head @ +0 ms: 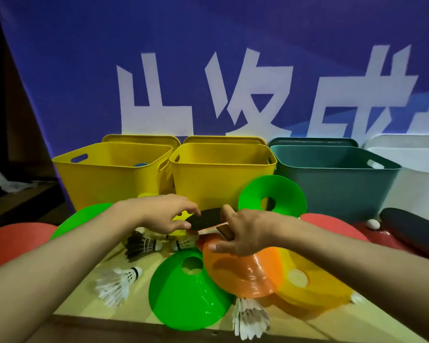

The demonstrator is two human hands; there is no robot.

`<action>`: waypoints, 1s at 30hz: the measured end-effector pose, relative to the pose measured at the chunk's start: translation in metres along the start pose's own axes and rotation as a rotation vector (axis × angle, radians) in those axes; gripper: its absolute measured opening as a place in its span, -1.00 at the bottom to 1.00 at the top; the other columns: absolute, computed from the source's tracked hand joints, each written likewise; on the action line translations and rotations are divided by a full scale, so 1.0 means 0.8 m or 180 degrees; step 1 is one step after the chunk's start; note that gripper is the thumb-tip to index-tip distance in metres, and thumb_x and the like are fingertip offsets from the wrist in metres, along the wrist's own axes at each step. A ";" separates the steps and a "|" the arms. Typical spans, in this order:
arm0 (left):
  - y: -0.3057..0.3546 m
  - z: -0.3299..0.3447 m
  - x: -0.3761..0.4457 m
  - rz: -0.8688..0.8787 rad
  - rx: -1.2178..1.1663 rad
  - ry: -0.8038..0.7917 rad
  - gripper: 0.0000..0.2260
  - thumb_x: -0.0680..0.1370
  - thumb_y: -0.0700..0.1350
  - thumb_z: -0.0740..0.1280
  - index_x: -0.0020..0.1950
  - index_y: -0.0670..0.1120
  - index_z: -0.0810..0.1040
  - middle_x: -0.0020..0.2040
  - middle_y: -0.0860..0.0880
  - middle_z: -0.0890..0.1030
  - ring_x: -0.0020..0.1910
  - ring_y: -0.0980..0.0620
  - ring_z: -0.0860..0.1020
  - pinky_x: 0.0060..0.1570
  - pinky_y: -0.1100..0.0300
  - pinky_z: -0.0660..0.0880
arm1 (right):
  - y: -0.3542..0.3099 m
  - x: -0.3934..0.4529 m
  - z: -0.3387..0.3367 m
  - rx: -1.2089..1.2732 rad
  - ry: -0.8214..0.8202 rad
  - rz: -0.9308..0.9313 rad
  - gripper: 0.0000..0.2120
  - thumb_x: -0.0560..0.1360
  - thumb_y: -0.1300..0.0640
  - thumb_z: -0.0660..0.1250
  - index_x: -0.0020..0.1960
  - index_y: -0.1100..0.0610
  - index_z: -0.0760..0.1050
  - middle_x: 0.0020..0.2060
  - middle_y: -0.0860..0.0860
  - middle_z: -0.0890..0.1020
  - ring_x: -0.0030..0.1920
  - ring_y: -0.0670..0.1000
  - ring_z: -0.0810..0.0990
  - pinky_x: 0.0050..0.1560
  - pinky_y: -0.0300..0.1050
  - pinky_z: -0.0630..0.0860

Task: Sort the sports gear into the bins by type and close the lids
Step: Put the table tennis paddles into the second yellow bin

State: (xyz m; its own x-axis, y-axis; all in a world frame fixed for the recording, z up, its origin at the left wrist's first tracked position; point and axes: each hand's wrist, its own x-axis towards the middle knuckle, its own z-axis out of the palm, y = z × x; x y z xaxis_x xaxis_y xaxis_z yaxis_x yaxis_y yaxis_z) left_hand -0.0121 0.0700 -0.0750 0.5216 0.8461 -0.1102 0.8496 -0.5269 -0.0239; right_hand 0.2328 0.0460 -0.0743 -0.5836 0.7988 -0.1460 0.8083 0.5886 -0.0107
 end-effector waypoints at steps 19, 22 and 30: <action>-0.029 -0.060 -0.020 -0.0273 -0.0407 0.1894 -0.55 0.66 -0.01 0.27 0.55 0.14 0.30 0.38 0.11 0.49 0.24 0.15 0.51 0.18 0.09 0.56 | 0.144 0.001 -0.115 0.0859 0.1994 -0.0169 -0.71 0.67 0.09 0.25 0.36 0.13 0.47 0.15 0.07 0.59 0.10 0.05 0.55 0.14 -0.01 0.50; -0.036 -0.056 -0.008 -0.0271 -0.0442 0.1888 -0.51 0.65 -0.02 0.29 0.56 0.16 0.26 0.39 0.11 0.48 0.24 0.16 0.51 0.17 0.09 0.56 | 0.162 0.054 -0.136 0.1105 0.2046 0.0049 -0.70 0.68 0.08 0.24 0.39 0.07 0.47 0.21 0.05 0.59 0.19 0.07 0.54 0.17 -0.03 0.48; -0.047 -0.019 -0.011 -0.0327 -0.0133 0.1422 -0.61 0.66 0.00 0.27 0.50 0.18 0.36 0.31 0.25 0.45 0.06 0.51 0.37 -0.04 0.49 0.32 | 0.203 0.170 -0.115 0.0620 0.1018 0.0744 -0.56 0.65 0.01 0.29 0.49 0.07 0.37 0.39 0.20 0.45 0.38 0.24 0.42 0.36 0.12 0.37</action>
State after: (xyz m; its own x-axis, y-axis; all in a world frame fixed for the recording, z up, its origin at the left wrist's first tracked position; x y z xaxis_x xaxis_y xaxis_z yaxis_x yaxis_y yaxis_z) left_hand -0.0473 0.0833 -0.0576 0.4092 0.8507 0.3300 0.8964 -0.4424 0.0288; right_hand 0.2780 0.2617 -0.0051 -0.3532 0.9240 0.1467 0.9031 0.3776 -0.2044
